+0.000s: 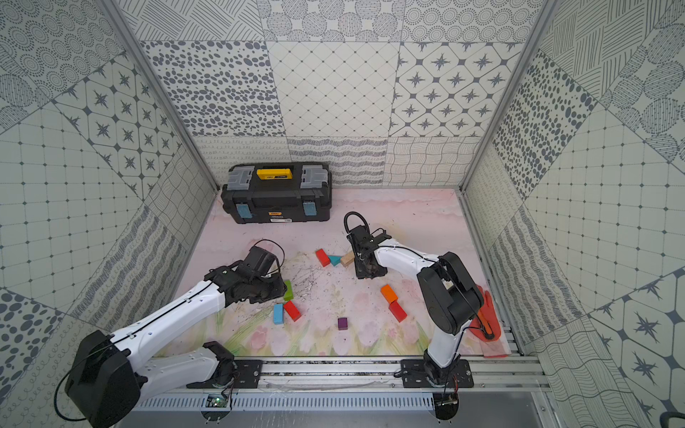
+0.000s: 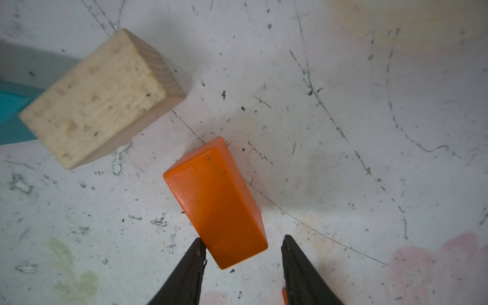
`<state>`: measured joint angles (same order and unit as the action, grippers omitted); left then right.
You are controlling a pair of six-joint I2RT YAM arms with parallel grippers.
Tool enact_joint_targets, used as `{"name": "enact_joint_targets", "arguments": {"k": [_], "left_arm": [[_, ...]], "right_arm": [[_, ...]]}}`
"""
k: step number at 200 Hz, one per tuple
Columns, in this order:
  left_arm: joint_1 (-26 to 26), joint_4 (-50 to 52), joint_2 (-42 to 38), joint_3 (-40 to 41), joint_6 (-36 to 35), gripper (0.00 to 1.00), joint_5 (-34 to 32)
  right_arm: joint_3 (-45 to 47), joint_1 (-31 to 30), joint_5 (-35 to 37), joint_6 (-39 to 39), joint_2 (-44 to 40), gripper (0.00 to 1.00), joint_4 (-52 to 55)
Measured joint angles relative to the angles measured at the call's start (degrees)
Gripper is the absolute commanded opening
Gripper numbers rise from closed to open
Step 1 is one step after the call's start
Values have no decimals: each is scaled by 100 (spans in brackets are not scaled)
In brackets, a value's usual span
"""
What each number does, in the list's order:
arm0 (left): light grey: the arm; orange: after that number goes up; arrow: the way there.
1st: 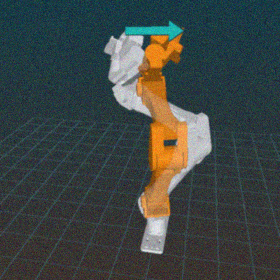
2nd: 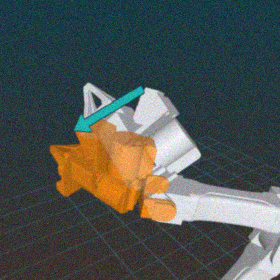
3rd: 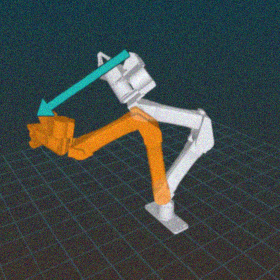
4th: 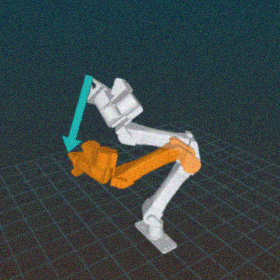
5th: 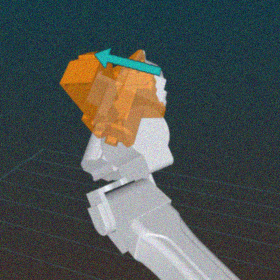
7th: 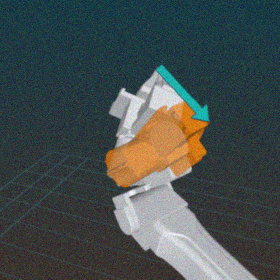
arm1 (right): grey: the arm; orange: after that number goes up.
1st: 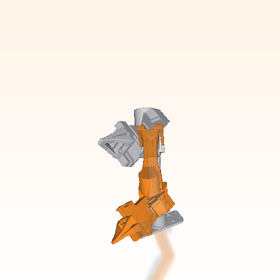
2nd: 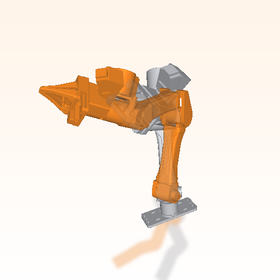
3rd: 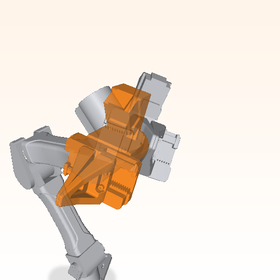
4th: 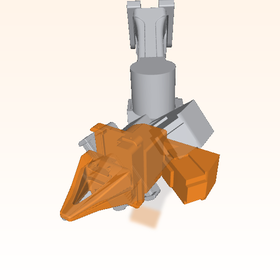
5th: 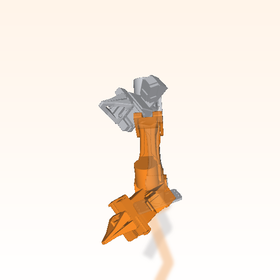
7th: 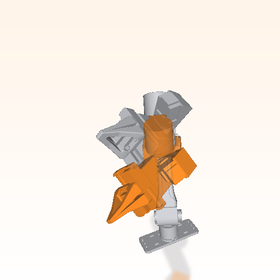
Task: Assemble a heart with building blocks
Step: Assemble the building block at the center of the board.
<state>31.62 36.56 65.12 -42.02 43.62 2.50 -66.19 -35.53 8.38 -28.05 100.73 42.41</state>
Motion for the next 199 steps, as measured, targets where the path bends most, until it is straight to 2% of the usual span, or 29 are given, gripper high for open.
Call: {"name": "enact_joint_targets", "arguments": {"k": [54,92,142,176,199], "left_arm": [[-42,-22,129,-149,-4,39,-142],[-48,-55,212,-212,-7,39,-232],[-48,-170,254,-216,-7,38,-306],[-48,-170,254,-219,-7,39,-310],[-48,-164,254,-247,-7,39,-310]], "right_arm": [[74,0,-197,-514,-17,42,-127],[48,42,-133,-610,-4,42,-103],[-125,85,-48,-538,149,46,-92],[-205,72,7,-339,142,60,-44],[-229,70,103,-238,7,58,74]]}}
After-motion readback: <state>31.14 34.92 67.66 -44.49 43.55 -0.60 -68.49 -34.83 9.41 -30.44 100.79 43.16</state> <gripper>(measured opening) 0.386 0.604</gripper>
